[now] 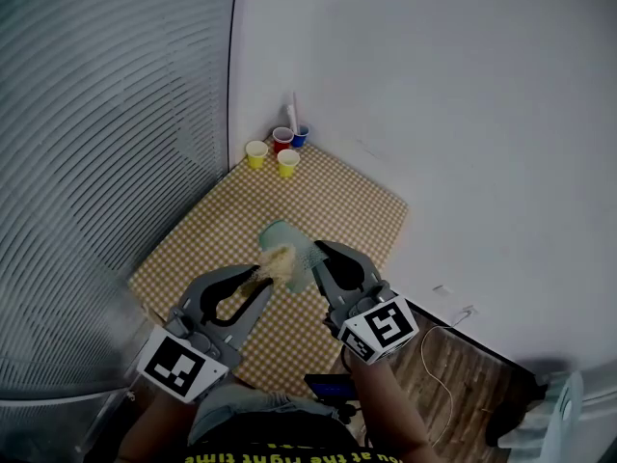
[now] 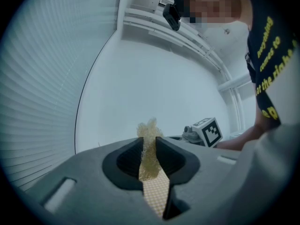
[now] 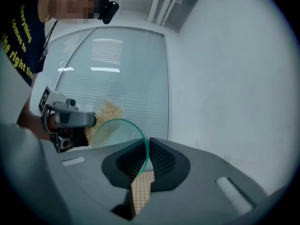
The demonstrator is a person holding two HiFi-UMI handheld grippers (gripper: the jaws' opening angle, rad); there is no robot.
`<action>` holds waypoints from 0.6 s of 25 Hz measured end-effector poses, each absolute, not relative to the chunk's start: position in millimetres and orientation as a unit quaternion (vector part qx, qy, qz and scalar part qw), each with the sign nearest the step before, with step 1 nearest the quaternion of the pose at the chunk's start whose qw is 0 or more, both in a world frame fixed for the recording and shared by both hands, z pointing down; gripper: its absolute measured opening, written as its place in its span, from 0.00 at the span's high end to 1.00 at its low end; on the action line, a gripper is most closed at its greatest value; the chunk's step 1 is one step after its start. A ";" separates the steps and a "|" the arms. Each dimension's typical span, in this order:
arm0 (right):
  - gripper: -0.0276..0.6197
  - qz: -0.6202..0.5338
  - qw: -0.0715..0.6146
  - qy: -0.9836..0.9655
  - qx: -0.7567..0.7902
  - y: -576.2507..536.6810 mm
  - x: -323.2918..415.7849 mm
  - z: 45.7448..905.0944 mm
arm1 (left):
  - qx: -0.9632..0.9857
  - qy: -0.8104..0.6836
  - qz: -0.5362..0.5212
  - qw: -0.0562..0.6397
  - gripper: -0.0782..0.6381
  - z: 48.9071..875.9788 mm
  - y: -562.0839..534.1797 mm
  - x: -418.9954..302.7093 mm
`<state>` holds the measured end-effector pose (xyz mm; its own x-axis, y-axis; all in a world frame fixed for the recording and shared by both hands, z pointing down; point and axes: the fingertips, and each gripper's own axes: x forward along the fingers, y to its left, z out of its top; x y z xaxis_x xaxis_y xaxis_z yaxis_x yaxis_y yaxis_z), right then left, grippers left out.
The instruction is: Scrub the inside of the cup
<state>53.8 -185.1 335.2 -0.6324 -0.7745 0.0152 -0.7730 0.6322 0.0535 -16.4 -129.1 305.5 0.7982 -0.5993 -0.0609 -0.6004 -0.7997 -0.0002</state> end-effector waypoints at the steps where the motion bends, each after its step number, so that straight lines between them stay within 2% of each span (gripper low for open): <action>1: 0.92 -0.026 0.021 -0.903 0.428 -184.6 52.5 334.5 | -0.947 0.320 0.028 0.009 0.77 306.4 -132.4 -19.7; 15: 0.92 -0.075 0.051 -0.898 0.430 -174.6 48.2 328.0 | -0.939 0.344 0.009 0.008 0.77 316.1 -150.2 -37.1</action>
